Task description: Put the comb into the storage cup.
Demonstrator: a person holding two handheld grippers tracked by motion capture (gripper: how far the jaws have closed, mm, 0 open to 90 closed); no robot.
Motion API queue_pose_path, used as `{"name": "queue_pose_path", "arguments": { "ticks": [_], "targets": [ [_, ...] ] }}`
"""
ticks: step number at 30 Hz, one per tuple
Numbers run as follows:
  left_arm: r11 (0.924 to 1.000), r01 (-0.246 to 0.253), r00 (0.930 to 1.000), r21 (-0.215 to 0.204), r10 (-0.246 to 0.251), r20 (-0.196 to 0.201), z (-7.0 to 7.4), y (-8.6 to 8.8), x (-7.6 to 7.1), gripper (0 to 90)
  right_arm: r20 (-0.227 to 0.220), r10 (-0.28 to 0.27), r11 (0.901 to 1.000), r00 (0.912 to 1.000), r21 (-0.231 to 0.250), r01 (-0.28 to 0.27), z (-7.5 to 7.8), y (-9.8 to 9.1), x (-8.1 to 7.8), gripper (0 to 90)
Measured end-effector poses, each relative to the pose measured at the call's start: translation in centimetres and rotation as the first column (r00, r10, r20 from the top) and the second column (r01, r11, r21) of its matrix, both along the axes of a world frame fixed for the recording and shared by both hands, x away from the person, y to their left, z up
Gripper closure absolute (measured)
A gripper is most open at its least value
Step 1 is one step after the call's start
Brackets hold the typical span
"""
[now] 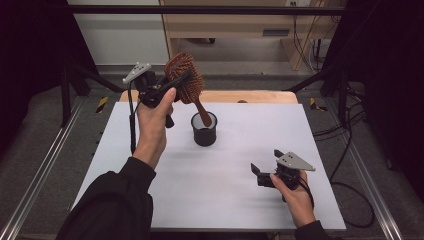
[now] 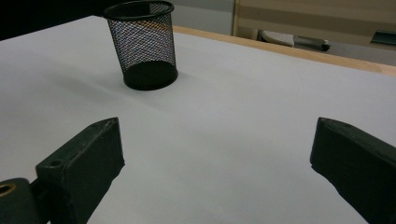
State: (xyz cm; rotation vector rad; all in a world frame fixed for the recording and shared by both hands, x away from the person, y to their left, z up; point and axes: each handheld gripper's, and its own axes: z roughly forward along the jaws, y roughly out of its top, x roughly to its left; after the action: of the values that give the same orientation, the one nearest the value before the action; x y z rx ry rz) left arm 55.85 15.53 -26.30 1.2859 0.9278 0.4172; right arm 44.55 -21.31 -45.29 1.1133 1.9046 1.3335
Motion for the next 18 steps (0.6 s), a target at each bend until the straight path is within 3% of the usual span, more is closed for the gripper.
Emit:
{"name": "queue_pose_path", "arguments": {
  "ticks": [4, 8, 18],
  "targets": [
    [0.9998, 0.006, 1.0, 0.018, -0.006, 0.002, -0.2, -0.2, 0.3, 51.9, -0.01, -0.018, 0.9998, 0.9998, 0.001, 0.018, 0.0, 0.0, -0.1, 3.2],
    [1.0, -0.006, 1.0, 0.007, 0.006, -0.006, -0.3, -0.3, 0.8, 51.9, -0.006, -0.024, 0.9996, 0.9997, 0.013, 0.024, 0.0, -0.1, -0.2, 3.6],
    [0.9976, -0.024, 0.9995, 0.065, 0.022, 0.02, 0.7, -1.0, 2.0, 51.9, 0.022, -0.054, 0.9973, 0.9983, 0.05, 0.053, 0.2, -0.3, 0.3, 5.2]
  ]
}}
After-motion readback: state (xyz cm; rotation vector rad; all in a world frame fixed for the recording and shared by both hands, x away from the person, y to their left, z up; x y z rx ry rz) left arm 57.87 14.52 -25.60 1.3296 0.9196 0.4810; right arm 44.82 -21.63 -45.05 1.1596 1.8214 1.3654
